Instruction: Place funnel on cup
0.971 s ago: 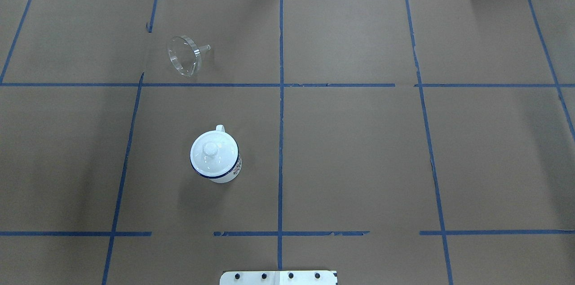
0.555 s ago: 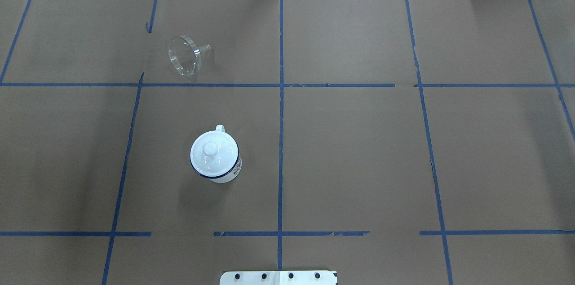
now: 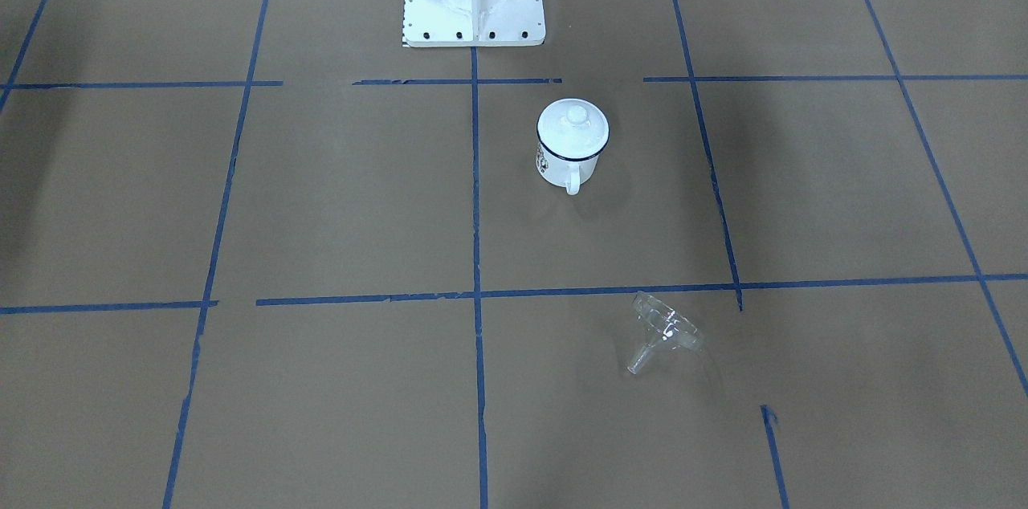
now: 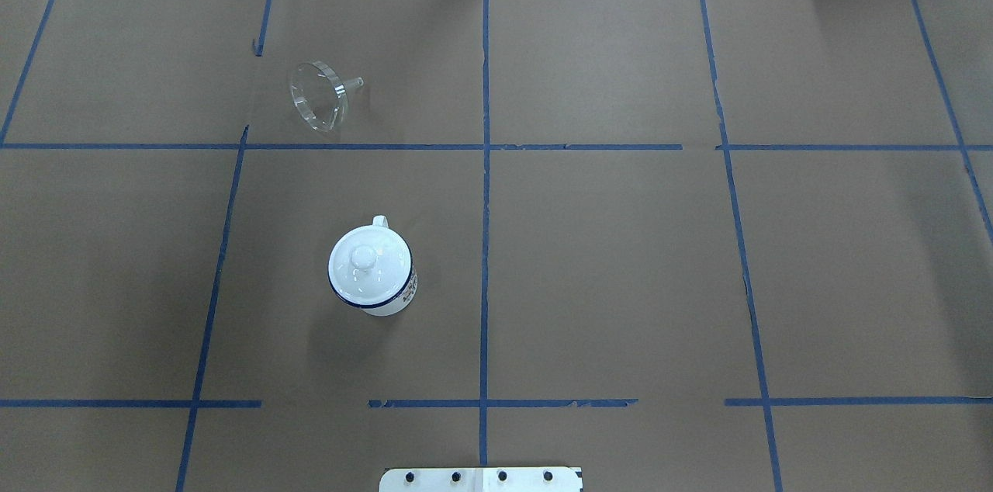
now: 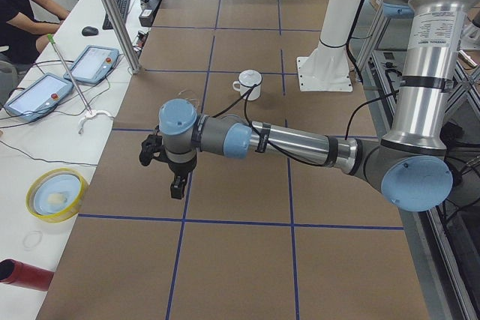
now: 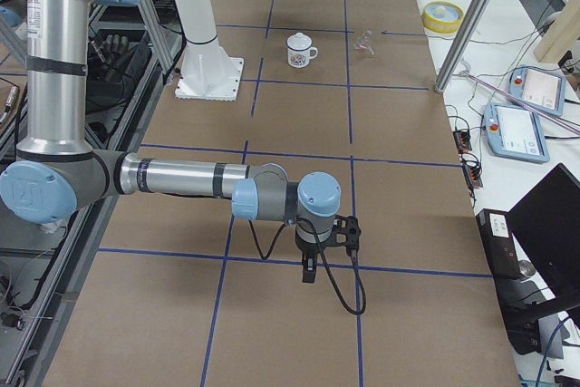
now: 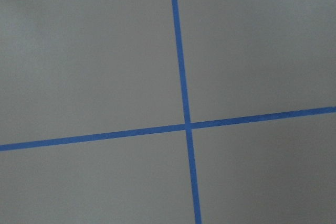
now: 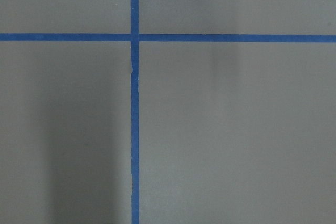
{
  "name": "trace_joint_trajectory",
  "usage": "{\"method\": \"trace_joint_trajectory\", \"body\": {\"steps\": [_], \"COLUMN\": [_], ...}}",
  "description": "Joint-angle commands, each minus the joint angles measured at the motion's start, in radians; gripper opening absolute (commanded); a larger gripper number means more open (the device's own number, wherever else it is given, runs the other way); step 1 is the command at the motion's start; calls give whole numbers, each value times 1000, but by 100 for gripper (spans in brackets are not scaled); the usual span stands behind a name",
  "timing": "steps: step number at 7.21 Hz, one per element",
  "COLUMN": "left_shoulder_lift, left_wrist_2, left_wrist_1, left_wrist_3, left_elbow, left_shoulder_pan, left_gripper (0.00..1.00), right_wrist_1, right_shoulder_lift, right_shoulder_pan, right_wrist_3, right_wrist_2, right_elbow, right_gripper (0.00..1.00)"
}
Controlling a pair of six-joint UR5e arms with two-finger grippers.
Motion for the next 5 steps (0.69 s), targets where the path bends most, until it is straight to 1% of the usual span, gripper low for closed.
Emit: {"method": "trace_joint_trajectory", "body": {"steps": [1, 2, 3, 4, 5], "left_shoulder_lift": [-63, -89, -134, -139, -142], "left_wrist_2": [49, 57, 59, 57, 57], "left_wrist_1": [-2, 0, 1, 2, 27], "left_wrist_3": [-207, -232, -256, -258, -319], "left_elbow": [-119, -143, -137, -142, -200], "left_shoulder_pan": [159, 216, 262, 262, 294], "left_gripper": [100, 100, 100, 100, 100], "right_wrist_1": [0, 0, 0, 0, 0], "right_shoulder_lift": [0, 0, 0, 0, 0], "right_shoulder_pan": [0, 0, 0, 0, 0], "right_wrist_3": [0, 0, 0, 0, 0], "right_wrist_2": [0, 0, 0, 0, 0], "right_elbow": [0, 0, 0, 0, 0], "right_gripper": [100, 100, 100, 100, 100]}}
